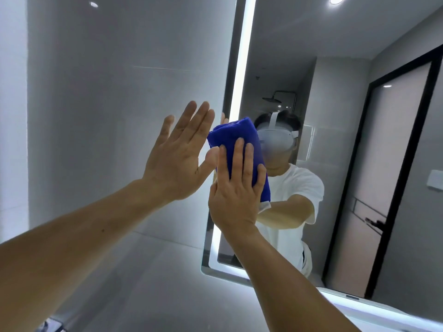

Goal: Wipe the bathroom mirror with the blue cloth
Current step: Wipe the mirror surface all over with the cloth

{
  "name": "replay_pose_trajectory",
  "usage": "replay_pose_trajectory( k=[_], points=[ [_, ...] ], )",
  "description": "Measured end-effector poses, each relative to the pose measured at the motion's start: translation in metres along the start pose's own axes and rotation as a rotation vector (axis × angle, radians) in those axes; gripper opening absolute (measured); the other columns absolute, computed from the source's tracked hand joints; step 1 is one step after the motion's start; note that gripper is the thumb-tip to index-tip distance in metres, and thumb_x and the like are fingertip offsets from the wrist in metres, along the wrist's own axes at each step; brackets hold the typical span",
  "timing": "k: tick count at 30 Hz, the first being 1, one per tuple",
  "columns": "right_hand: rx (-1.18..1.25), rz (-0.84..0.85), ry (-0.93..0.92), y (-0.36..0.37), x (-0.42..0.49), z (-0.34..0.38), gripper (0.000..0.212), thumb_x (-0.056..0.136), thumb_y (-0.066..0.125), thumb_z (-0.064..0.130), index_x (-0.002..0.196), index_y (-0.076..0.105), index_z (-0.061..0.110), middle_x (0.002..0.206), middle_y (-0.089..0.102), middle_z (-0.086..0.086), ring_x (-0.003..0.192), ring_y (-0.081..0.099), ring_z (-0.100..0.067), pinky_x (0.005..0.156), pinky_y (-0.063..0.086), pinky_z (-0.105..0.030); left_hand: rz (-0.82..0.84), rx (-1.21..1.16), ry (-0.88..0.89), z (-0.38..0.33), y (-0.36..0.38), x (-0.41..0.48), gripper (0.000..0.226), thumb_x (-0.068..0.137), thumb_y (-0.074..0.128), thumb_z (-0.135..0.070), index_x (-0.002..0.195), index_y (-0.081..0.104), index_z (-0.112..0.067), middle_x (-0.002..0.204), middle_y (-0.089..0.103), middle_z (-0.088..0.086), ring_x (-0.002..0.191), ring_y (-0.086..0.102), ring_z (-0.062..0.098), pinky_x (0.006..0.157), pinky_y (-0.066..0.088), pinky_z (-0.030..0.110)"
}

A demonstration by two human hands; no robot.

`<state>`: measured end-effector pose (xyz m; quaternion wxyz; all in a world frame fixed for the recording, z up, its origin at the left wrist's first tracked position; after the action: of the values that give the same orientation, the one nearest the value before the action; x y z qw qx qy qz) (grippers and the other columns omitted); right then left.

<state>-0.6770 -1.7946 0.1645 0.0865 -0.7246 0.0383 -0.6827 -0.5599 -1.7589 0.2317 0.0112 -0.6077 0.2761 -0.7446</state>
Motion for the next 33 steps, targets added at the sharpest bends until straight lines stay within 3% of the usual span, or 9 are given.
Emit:
replay_pose_trajectory(
  k=[3,6,8,11,14,19,28,33],
  points=[
    [0.095,-0.007,0.030,0.004,-0.006,0.018,0.055,0.102,0.007,0.025,0.156,0.012,0.015,0.163,0.014,-0.013,0.150,0.012,-0.031,0.120,0.014,-0.052,-0.010,-0.009,-0.011,0.003,0.002,0.001,0.067,0.100,0.013,-0.053,0.157,0.012,-0.018,0.164,0.003,-0.004,0.151,-0.004,0.014,0.121,-0.007,0.039],
    [0.129,-0.033,0.038,0.010,-0.011,0.042,0.071,0.099,0.034,0.030,0.155,-0.006,0.011,0.163,0.014,-0.011,0.150,0.013,-0.029,0.119,0.020,-0.050,-0.019,-0.026,-0.013,0.010,-0.001,-0.001,0.066,0.099,0.012,-0.050,0.157,0.011,-0.018,0.164,0.003,-0.004,0.151,-0.004,0.013,0.122,-0.005,0.040],
    [0.098,-0.046,0.085,0.013,-0.013,0.049,0.081,0.095,0.045,0.029,0.155,-0.005,0.009,0.162,0.014,-0.011,0.149,0.018,-0.027,0.118,0.024,-0.049,-0.026,-0.022,-0.009,0.016,-0.004,-0.004,0.067,0.098,0.012,-0.050,0.156,0.010,-0.018,0.164,0.003,-0.004,0.151,-0.003,0.014,0.122,-0.004,0.041],
    [0.086,-0.042,0.083,0.019,-0.013,0.053,0.060,0.099,0.018,0.020,0.155,0.001,0.009,0.161,0.008,-0.013,0.149,0.017,-0.029,0.117,0.019,-0.051,-0.022,0.006,-0.004,0.024,-0.004,-0.009,0.064,0.099,0.011,-0.049,0.154,0.004,-0.019,0.164,0.003,-0.003,0.151,-0.003,0.014,0.123,-0.001,0.044],
    [0.071,-0.017,0.064,0.022,-0.015,0.053,0.056,0.100,0.001,0.015,0.155,0.006,0.010,0.161,0.007,-0.013,0.149,0.017,-0.029,0.118,0.017,-0.050,0.007,0.021,-0.020,0.025,0.002,-0.012,0.064,0.098,0.011,-0.049,0.155,0.004,-0.019,0.164,0.002,-0.003,0.151,-0.005,0.014,0.123,-0.001,0.044],
    [0.044,-0.014,0.028,0.021,-0.047,0.046,0.056,0.100,0.018,0.015,0.155,0.023,0.014,0.161,0.020,-0.011,0.148,0.022,-0.028,0.118,0.019,-0.050,0.030,0.028,-0.009,0.016,0.005,-0.016,0.068,0.099,0.009,-0.049,0.157,0.008,-0.015,0.165,0.004,0.000,0.152,-0.003,0.016,0.123,0.000,0.045],
    [0.073,-0.005,0.002,0.018,-0.058,0.032,0.064,0.097,0.037,0.018,0.156,0.012,0.009,0.161,0.016,-0.015,0.150,0.013,-0.031,0.119,0.020,-0.053,0.055,0.015,0.027,0.007,0.016,-0.030,0.066,0.100,0.016,-0.048,0.157,0.012,-0.015,0.165,0.005,0.000,0.152,-0.003,0.015,0.122,-0.004,0.042],
    [0.060,0.009,-0.004,0.012,-0.057,0.024,0.054,0.102,0.027,0.019,0.154,0.022,0.011,0.160,0.015,-0.015,0.148,0.021,-0.032,0.118,0.021,-0.053,0.073,-0.004,0.008,0.004,0.023,-0.034,0.067,0.099,0.009,-0.051,0.156,0.009,-0.017,0.164,0.003,-0.002,0.151,-0.004,0.015,0.122,-0.005,0.041]
  ],
)
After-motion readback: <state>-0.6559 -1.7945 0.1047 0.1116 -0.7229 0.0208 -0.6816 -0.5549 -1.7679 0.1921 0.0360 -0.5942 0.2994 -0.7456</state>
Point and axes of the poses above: each hand's wrist, its own x-axis towards the middle knuckle, its own y-axis out of the palm, z = x × y, the point moved 6 cm from there along x, towards the middle knuckle
